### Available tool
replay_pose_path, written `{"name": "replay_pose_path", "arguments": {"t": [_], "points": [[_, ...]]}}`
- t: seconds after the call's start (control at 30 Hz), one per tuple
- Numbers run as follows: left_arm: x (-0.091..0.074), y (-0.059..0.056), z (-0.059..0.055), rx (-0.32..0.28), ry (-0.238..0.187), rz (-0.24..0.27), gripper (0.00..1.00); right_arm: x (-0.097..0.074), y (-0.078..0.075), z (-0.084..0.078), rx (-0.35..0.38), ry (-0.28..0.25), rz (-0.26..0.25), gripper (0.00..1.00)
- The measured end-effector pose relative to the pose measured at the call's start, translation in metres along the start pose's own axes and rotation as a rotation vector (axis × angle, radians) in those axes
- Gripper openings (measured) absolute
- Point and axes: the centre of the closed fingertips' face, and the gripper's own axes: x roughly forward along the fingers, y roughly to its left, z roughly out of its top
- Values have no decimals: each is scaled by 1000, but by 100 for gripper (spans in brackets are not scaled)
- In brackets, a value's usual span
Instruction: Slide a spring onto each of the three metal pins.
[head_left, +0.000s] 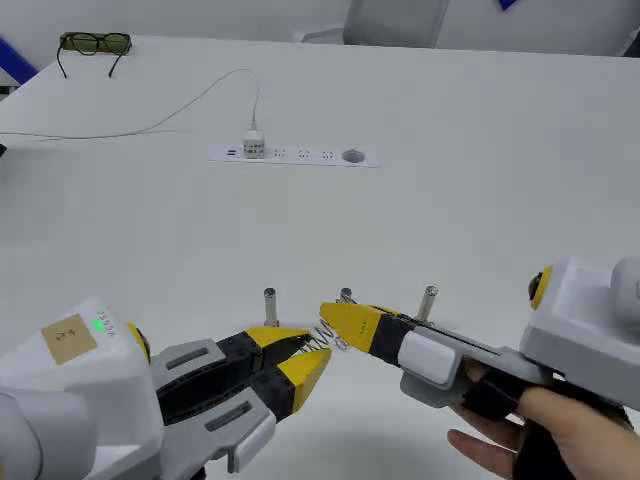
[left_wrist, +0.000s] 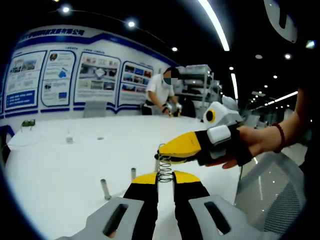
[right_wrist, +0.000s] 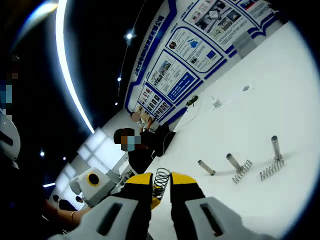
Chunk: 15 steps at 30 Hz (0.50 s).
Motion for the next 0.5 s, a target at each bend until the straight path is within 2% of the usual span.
{"name": "replay_pose_path", "arguments": {"t": [0.27, 0.47, 0.5], "points": [[-3, 1, 3, -8, -9, 7, 10, 2, 7, 1, 15, -2, 32, 12], [-4, 3, 3, -1, 3, 19, 11, 5, 11, 0, -56, 11, 38, 11], [-4, 4, 1, -17, 7, 19, 11, 6, 11, -1, -75, 15, 36, 11]]}}
